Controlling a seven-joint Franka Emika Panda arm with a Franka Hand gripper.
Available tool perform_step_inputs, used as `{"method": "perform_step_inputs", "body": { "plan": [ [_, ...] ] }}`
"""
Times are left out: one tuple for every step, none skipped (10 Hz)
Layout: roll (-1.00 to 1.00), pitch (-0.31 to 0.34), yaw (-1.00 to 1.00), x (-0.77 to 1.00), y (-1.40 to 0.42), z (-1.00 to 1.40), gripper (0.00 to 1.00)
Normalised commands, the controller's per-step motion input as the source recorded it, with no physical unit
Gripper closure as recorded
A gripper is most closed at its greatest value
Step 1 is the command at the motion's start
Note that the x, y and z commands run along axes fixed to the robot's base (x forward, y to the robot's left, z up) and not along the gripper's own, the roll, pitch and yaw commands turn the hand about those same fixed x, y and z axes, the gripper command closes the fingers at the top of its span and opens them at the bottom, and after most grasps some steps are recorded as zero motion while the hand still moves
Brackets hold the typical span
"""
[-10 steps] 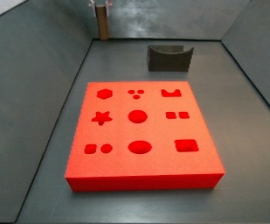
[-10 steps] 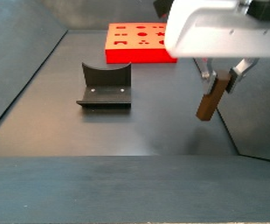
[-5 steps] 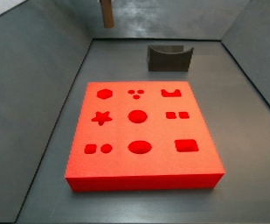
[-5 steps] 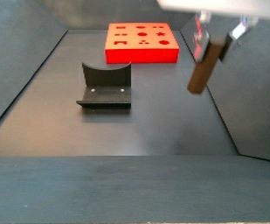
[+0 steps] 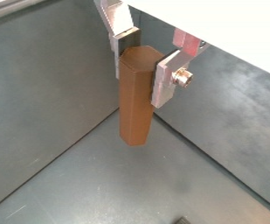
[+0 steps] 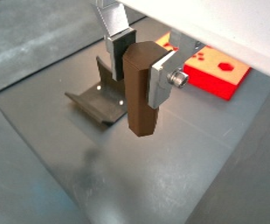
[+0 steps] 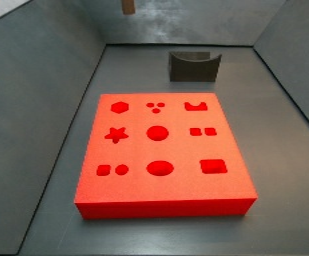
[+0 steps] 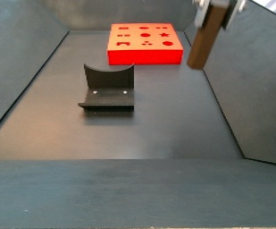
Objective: Pick up the hexagon object. Move up. Move to above the board. Insert the hexagon object.
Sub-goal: Move to above the board.
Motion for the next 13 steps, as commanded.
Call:
{"method": "perform_step_inputs", "body": {
  "plan": [
    [0.08,0.102,0.02,0.05,-0.06,0.81,1.00],
    [0.09,0.101,0.02,0.02,-0.03,0.63,1.00],
    [0.08,0.098,0.02,0.01,-0.03,0.49,1.00],
    [0.07,0.090,0.02,0.01,-0.02,0.30,1.00],
    [0.15,0.616,-0.02,0.20,-1.00,0.15,1.00],
    [0.16,0.580,-0.01,0.21,-1.00,0.14,1.00],
    [0.15,0.489,0.00,0.22,-1.00,0.14,1.00],
    [0.03,0.325,0.00,0.22,-1.00,0.14,1.00],
    [0.01,0.223,0.01,0.23,-1.00,0.14,1.00],
    [0.00,0.180,0.01,0.23,-1.00,0.14,1.00],
    [-0.01,0.130,0.01,0.24,-1.00,0.14,1.00],
    [0.01,0.118,0.01,0.24,-1.00,0.15,1.00],
    [0.01,0.123,0.01,0.25,-1.00,0.15,1.00]
  ]
}}
